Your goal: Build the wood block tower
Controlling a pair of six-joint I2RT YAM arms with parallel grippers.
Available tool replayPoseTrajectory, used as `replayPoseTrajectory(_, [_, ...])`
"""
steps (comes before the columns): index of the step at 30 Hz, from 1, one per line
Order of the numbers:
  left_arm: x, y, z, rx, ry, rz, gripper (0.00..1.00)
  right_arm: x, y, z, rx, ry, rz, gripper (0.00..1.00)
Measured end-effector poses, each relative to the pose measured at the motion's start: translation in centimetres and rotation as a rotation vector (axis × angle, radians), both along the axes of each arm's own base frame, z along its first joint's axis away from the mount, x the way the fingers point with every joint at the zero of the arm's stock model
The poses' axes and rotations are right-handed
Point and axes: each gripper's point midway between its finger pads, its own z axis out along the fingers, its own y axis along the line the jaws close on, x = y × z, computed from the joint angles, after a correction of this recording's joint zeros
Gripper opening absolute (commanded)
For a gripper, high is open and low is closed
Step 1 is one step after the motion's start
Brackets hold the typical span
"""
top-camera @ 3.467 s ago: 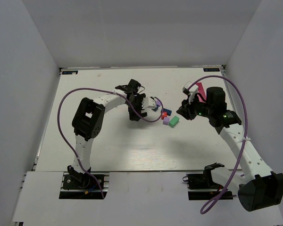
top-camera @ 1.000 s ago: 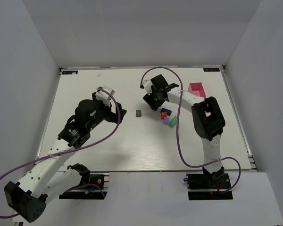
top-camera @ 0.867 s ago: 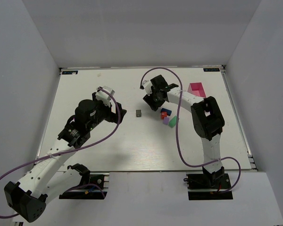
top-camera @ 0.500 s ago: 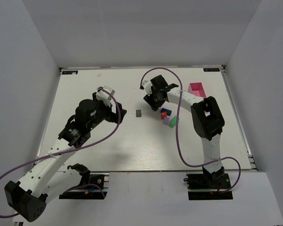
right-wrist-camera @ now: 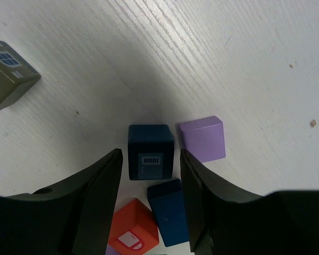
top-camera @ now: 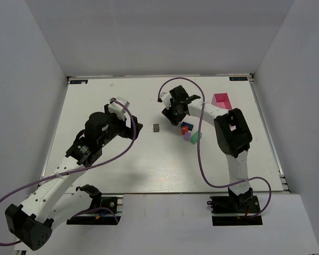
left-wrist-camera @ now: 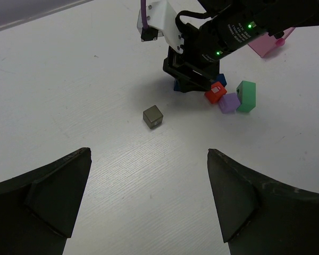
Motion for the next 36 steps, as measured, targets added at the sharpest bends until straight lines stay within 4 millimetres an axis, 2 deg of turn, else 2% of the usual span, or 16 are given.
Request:
replayPoseTrajectory(4, [0.0, 0.0, 0.0, 0.000, 0.000, 0.000, 1.00, -0.1, -0.1, -0.3, -0.006, 0.008, 0.001, 0.51])
replayPoseTrajectory(12, [0.0, 0.0, 0.0, 0.000, 0.000, 0.000, 1.00, -0.2, 0.0, -0.3, -0.006, 0.008, 0.029, 0.36])
replayPoseTrajectory(19, [0.0, 0.0, 0.0, 0.000, 0.000, 0.000, 1.00, -1.2, 0.7, -0.2, 0.020, 0.018, 0.143, 0.25])
replayPoseTrajectory(28, [0.0, 0.0, 0.0, 0.000, 0.000, 0.000, 1.00, -4.1, 1.9, 0.8, 0.068, 0.043, 0.429, 0.24])
replayPoseTrajectory(36, [0.0, 0.0, 0.0, 0.000, 0.000, 0.000, 1.00, -5.6, 1.9, 0.7, 0.066, 0.049, 0.607, 0.24])
